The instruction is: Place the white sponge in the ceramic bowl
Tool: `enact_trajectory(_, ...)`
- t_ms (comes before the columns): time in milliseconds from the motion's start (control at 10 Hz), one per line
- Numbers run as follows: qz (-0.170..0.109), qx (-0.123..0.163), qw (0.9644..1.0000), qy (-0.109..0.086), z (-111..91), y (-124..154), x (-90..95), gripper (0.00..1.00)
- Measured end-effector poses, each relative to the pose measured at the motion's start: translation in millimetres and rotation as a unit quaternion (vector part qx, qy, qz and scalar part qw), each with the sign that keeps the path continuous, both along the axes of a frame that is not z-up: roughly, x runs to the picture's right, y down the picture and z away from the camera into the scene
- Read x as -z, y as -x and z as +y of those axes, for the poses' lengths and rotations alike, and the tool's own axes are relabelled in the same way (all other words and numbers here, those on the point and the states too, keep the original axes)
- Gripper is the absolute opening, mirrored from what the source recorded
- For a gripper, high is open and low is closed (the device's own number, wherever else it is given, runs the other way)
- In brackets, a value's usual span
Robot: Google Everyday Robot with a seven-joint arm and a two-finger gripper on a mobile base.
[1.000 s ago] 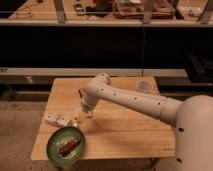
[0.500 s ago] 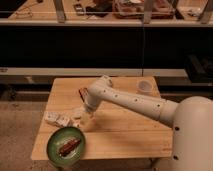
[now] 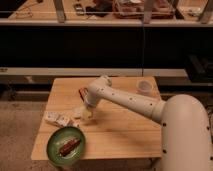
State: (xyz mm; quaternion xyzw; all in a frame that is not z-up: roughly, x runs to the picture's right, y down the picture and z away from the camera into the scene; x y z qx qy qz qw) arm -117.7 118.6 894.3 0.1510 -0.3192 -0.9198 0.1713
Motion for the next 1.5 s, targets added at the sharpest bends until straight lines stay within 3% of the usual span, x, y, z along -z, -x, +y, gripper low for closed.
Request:
enact_trajectory(300,-0.01,-0.002,0.9999,0.005,2,7,-14.9,0.78)
enact_trajectory(700,-0.024,-0.024,0.9992,0.02,3,9,-17.1,0.37)
enact_trajectory(1000,-0.026,-0.026,0.9992,0.017,-1,3,-8.6,0.15)
enact_trajectory(1300,-0.023,-0.043,0.9987,0.012,-13,-8,7.0,0.15)
enact_trajectory(1500,-0.039,-0.078,0.9962,0.006,-36,-9,33.9,0.15)
